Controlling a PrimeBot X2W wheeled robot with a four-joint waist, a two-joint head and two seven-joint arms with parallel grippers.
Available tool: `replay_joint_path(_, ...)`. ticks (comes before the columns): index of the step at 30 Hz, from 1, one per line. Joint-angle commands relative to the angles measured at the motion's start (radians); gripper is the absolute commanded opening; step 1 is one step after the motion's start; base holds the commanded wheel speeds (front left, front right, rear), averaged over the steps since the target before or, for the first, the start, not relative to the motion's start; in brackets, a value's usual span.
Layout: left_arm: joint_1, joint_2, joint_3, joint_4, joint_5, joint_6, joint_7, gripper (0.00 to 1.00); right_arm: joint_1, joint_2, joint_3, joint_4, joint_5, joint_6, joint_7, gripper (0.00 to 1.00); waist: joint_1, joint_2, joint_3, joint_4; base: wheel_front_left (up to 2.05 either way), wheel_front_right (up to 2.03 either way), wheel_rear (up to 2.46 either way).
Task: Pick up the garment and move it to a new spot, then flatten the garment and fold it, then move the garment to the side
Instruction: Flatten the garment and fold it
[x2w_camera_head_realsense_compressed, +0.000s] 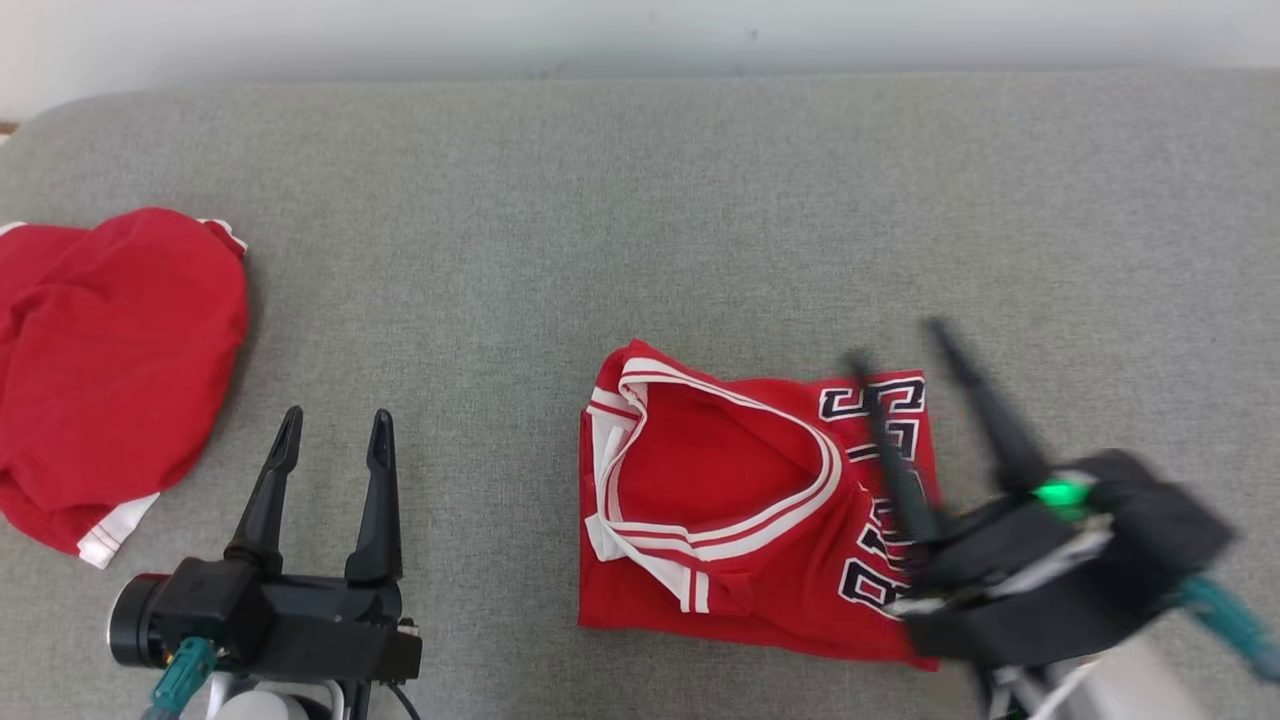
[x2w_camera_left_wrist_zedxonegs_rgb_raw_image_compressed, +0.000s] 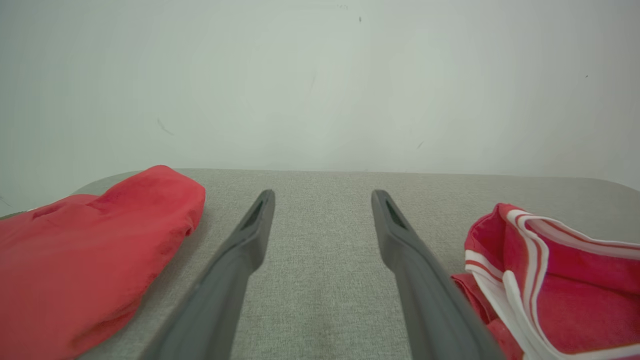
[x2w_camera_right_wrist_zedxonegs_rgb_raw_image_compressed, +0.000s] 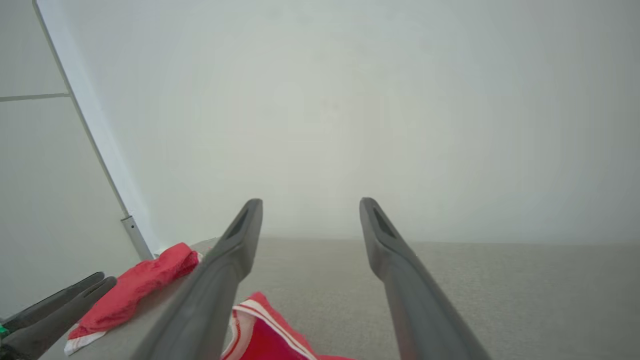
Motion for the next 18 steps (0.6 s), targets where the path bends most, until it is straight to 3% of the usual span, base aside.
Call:
replay_joint_path(1,0.015,0.007,0.004,-0.002,0.011,-0.001,-0.004,1.0,0.019,-0.002,-0.033,-0.004,-0.012,0.0,0.002,1.0,0.0,-0.0001,-0.009,-0.004,0.0,0.0,0.0)
replay_joint_path(9,0.036,0.016,0.003,-0.009,0.025,0.0,-0.004,1.0,0.101,-0.024,-0.292,0.046,-0.069,0.0,0.031,1.0,0.0,-0.0001,-0.043,-0.01,0.0,0.0,0.0)
replay_joint_path(18,0.075,0.027,0.001,-0.016,0.032,0.004,-0.004,1.0,0.205,-0.045,-0.363,0.131,-0.099,0.0,0.047,1.0,0.0,-0.0001,-0.091,-0.022,0.0,0.0,0.0)
